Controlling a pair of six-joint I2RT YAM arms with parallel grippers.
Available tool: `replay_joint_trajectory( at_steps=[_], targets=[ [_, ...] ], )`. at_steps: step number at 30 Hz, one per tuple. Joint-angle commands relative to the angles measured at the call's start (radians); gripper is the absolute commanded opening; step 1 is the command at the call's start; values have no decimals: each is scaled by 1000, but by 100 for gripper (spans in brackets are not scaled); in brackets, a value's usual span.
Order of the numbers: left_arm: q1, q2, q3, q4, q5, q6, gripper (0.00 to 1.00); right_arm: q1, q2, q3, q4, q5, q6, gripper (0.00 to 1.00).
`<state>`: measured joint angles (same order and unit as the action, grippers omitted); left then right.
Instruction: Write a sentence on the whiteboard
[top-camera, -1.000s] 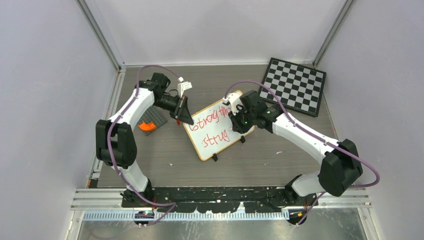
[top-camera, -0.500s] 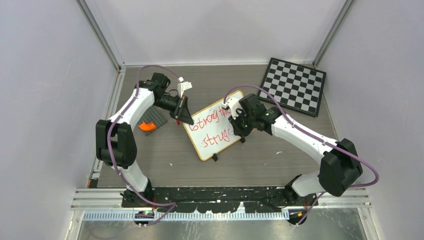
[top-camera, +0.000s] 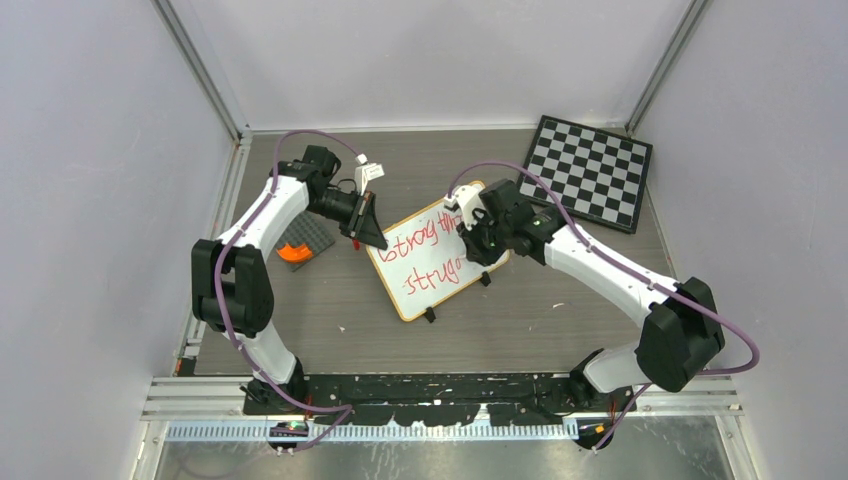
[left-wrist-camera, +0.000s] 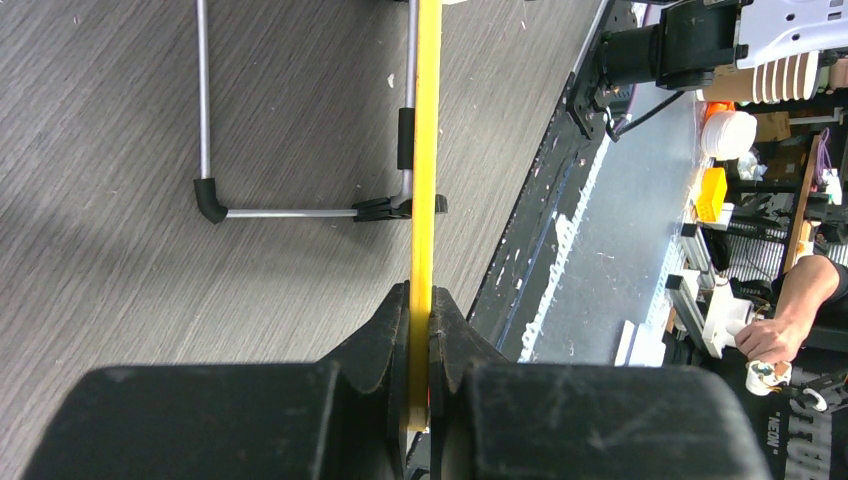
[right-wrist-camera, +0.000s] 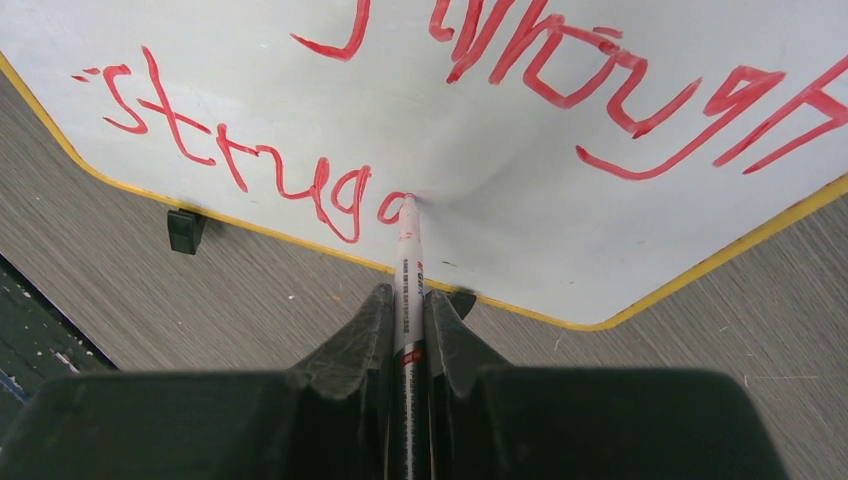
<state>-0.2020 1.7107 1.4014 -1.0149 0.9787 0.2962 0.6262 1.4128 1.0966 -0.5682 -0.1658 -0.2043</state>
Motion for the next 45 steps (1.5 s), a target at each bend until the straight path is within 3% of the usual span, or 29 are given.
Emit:
replay_joint_trajectory(
  at_steps=[1, 11, 21, 32, 45],
  targets=[
    [-2, 14, 12, -18, -68, 4, 0, -3, 2, -16, 26, 7, -7, 0],
    [-2, 18, 11, -12, -66, 1, 0, 16, 19, -85, 45, -11, 2, 0],
    [-2, 19, 16, -15, -67, 0, 0, 64, -11, 2, -22, -104, 28, 0],
    [-2, 17, 25, -17, -58, -1, 0, -43, -66, 45, -52, -117, 27, 0],
    [-2, 18, 21, -16, -60, -1, 0, -73, -22, 55, 16, -52, 19, 0]
  ],
)
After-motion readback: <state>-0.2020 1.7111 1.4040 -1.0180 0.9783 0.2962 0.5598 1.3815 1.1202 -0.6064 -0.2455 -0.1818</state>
